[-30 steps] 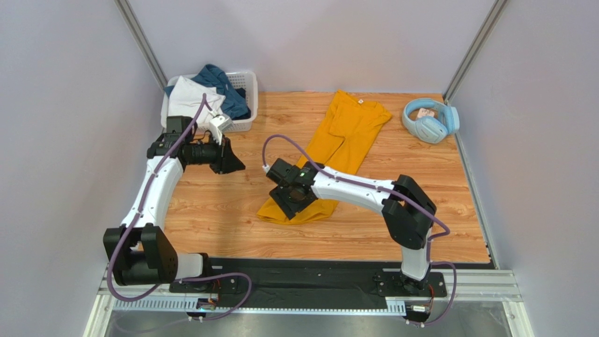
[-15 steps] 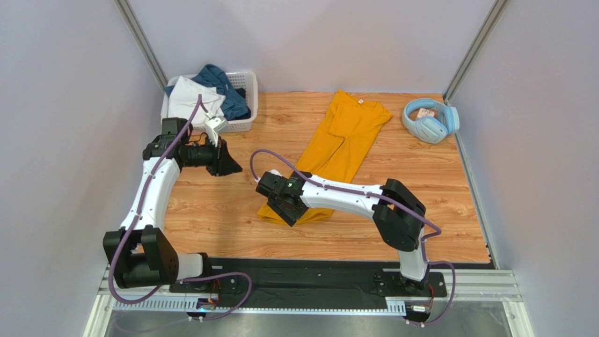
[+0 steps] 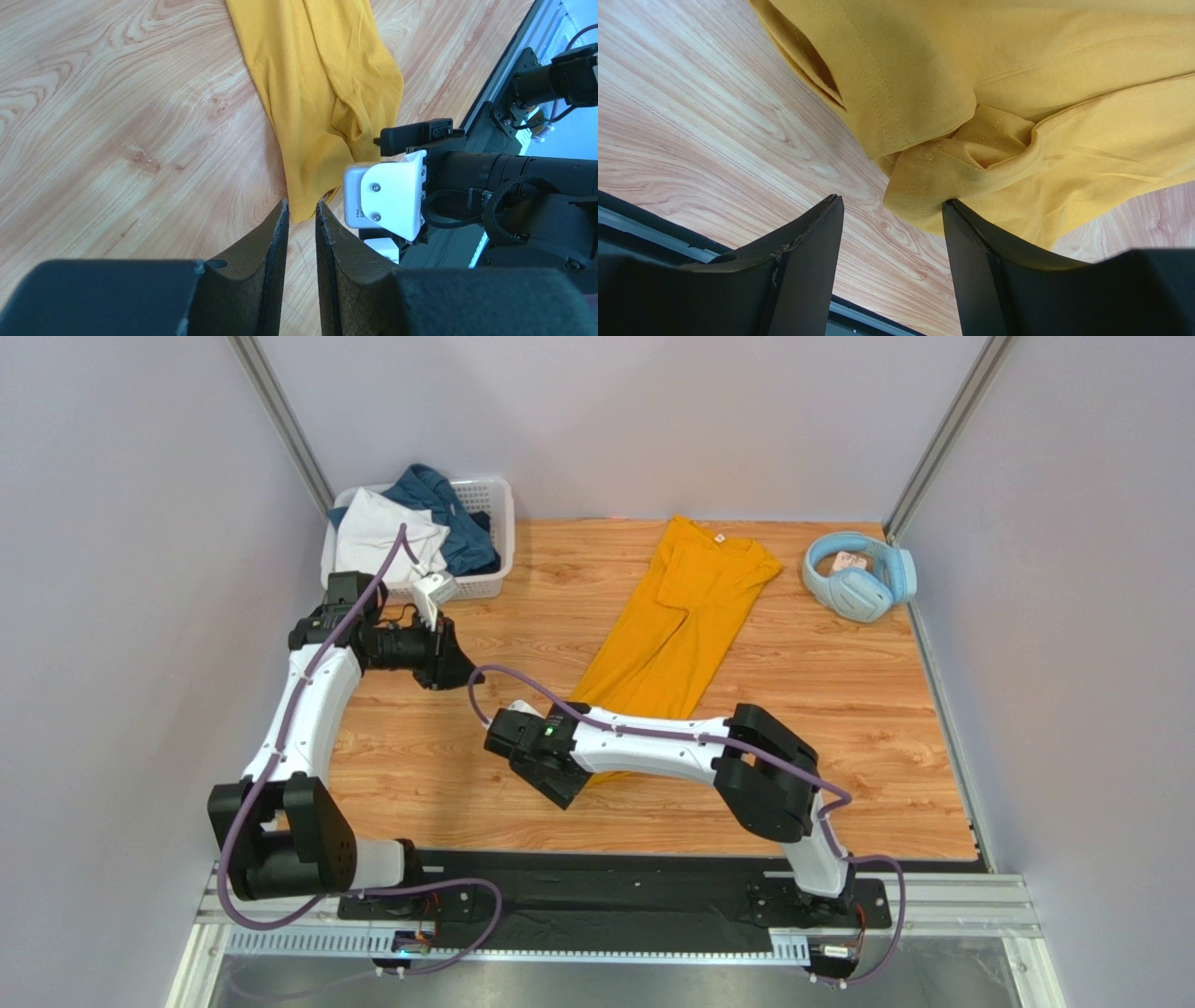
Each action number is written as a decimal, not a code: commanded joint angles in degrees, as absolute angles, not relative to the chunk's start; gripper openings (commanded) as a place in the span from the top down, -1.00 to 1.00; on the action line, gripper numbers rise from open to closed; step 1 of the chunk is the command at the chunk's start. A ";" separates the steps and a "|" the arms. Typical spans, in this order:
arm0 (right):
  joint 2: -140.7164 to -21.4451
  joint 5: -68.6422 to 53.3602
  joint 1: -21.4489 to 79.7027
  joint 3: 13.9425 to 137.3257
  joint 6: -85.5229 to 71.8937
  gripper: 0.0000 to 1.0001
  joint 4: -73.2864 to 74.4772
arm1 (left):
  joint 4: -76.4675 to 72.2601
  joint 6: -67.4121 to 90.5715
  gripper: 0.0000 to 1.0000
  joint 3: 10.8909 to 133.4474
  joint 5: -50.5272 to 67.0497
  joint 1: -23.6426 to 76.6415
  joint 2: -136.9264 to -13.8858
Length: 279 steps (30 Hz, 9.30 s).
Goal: Fold and stack the t-shirts
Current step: Fold the tshirt
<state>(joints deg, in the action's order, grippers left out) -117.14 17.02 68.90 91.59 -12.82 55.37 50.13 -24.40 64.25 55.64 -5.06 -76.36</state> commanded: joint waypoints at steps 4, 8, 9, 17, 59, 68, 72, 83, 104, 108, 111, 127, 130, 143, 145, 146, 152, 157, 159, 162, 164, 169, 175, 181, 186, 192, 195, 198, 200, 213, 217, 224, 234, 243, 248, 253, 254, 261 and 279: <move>-119.18 25.21 68.64 93.16 -13.36 0.01 55.72 | 50.45 -27.07 0.44 65.57 58.71 -5.54 -76.82; -120.15 26.98 67.59 93.86 -13.10 0.28 55.90 | 50.71 -27.42 0.44 65.30 58.89 -5.71 -76.90; -120.06 26.90 67.41 93.95 -13.10 0.32 55.90 | 50.89 -27.60 0.44 65.22 59.06 -5.63 -76.90; -117.69 28.21 66.88 96.59 -13.80 0.99 57.92 | 51.24 -28.30 0.43 64.51 59.50 -5.71 -77.17; -93.24 -10.23 49.74 80.08 -22.15 -0.11 54.86 | 57.38 -31.19 0.41 70.84 63.98 -5.63 -82.44; -107.22 -13.61 61.26 86.48 -20.30 -0.01 54.85 | 58.36 -31.03 0.39 72.86 64.25 -4.83 -81.91; -107.93 -16.08 62.22 86.49 -20.04 0.01 54.58 | 58.36 -31.29 0.39 72.86 63.20 -4.83 -82.18; -115.83 -25.91 62.93 85.43 -20.57 0.05 48.52 | 58.62 -30.67 0.38 74.53 63.46 -4.83 -82.53; -103.65 -34.20 47.60 83.07 -16.25 -0.13 47.38 | 61.70 -31.20 0.36 78.40 61.79 -0.18 -83.15; -96.77 -28.73 31.76 78.40 -23.27 -0.14 40.98 | 62.31 -33.05 0.36 77.61 62.14 2.37 -80.87; -100.44 -27.34 21.82 81.29 -28.82 -0.08 39.47 | 62.84 -33.57 0.36 77.26 61.26 5.96 -80.33; -139.65 -31.38 9.32 123.40 -34.45 -0.05 49.40 | 70.93 -39.90 0.39 70.15 41.23 26.01 -87.98; -141.14 -31.29 8.88 124.63 -34.19 -0.05 49.74 | 69.87 -40.43 0.41 67.95 38.24 26.45 -88.33; -144.85 -31.64 8.70 125.69 -33.75 -0.05 49.66 | 65.75 -38.24 0.42 60.03 29.19 35.95 -94.29; -144.84 -31.47 8.79 125.51 -33.58 -0.05 49.75 | 64.78 -37.62 0.42 58.54 28.13 36.30 -95.18; -144.93 -31.38 8.79 125.42 -33.49 -0.06 49.66 | 63.73 -37.44 0.42 58.01 27.08 36.39 -95.71; -144.93 -31.11 8.70 124.98 -33.05 -0.05 49.75 | 61.79 -35.42 0.42 56.87 26.11 37.70 -97.56; -144.84 -31.38 8.79 124.72 -32.70 -0.05 49.57 | 60.91 -34.37 0.42 57.65 26.54 38.76 -99.66; -144.84 -31.38 8.70 124.54 -32.61 -0.04 49.57 | 60.73 -34.10 0.26 57.83 26.89 39.20 -100.19; -144.76 -31.64 8.79 124.45 -32.61 -0.02 49.57 | 59.68 -34.01 -0.23 57.22 25.76 39.81 -100.20; -144.75 -31.73 8.70 124.37 -32.52 -0.01 49.57 | 58.89 -33.58 -0.40 56.69 25.23 39.81 -99.58; -144.67 -31.64 8.70 123.75 -32.43 0.02 49.48 | 54.85 -32.17 -0.13 54.50 21.89 40.08 -96.95; -143.62 -31.38 8.88 122.35 -32.26 0.08 49.22 | 50.54 -29.71 0.68 51.86 14.95 41.13 -96.51; -143.88 -30.15 8.88 122.25 -32.17 0.10 49.13 | 50.10 -29.27 1.00 52.29 13.97 41.48 -93.69; -144.93 -29.53 8.79 124.19 -32.52 0.10 49.22 | 49.66 -29.44 1.00 52.12 13.71 41.57 -94.75; -146.86 -29.36 8.70 126.21 -33.05 0.12 49.75 | 54.66 -30.41 1.00 56.07 13.01 41.48 -88.61; -146.95 -29.27 8.79 126.12 -32.78 0.13 49.75 | 58.53 -31.29 1.00 59.41 12.13 41.48 -85.71; -146.95 -28.83 8.79 125.86 -32.43 0.13 49.92 | 61.87 -31.64 1.00 62.66 12.13 41.48 -83.68; -146.87 -28.83 8.79 125.68 -32.34 0.13 50.10 | 63.62 -31.64 1.00 64.24 12.57 41.48 -83.41; -146.07 -28.74 8.70 123.93 -31.73 0.14 50.01 | 52.56 -30.50 -0.19 49.75 8.44 41.48 -82.35; -146.16 -29.00 8.79 123.40 -31.90 0.14 49.83 | 52.38 -30.59 -0.18 50.10 8.52 41.48 -82.79; -145.99 -28.83 8.70 122.87 -31.82 0.16 49.66 | 52.38 -29.44 0.05 50.63 10.55 42.45 -84.64; -146.51 -29.18 8.70 122.96 -32.17 0.16 49.57 | 54.49 -30.94 0.16 48.08 9.49 46.32 -81.30; -145.99 -29.18 8.79 122.52 -31.90 0.16 49.75 | 50.90 -31.55 0.17 44.65 6.42 46.58 -83.32; -145.81 -29.44 8.70 122.52 -31.99 0.16 49.75 | 49.66 -31.55 0.18 44.56 6.06 46.67 -84.11; -145.64 -29.44 8.79 122.34 -31.99 0.17 49.83 | 49.66 -31.46 0.22 45.44 6.50 46.84 -84.90; -145.63 -29.44 8.79 122.26 -32.08 0.17 49.83 | 49.66 -31.46 0.25 45.53 6.59 46.76 -84.99; -145.81 -29.44 8.70 121.90 -31.73 0.18 49.92 | 50.45 -31.55 0.77 46.58 6.86 46.93 -85.08; -146.16 -29.44 8.70 121.46 -31.38 0.19 49.83 | 52.21 -34.97 1.00 47.55 1.44 46.93 -82.54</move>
<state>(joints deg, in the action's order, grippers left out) -144.35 -32.91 8.32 123.57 -33.17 48.49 51.42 -31.79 46.28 5.80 46.54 -85.60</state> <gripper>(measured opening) 0.404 0.003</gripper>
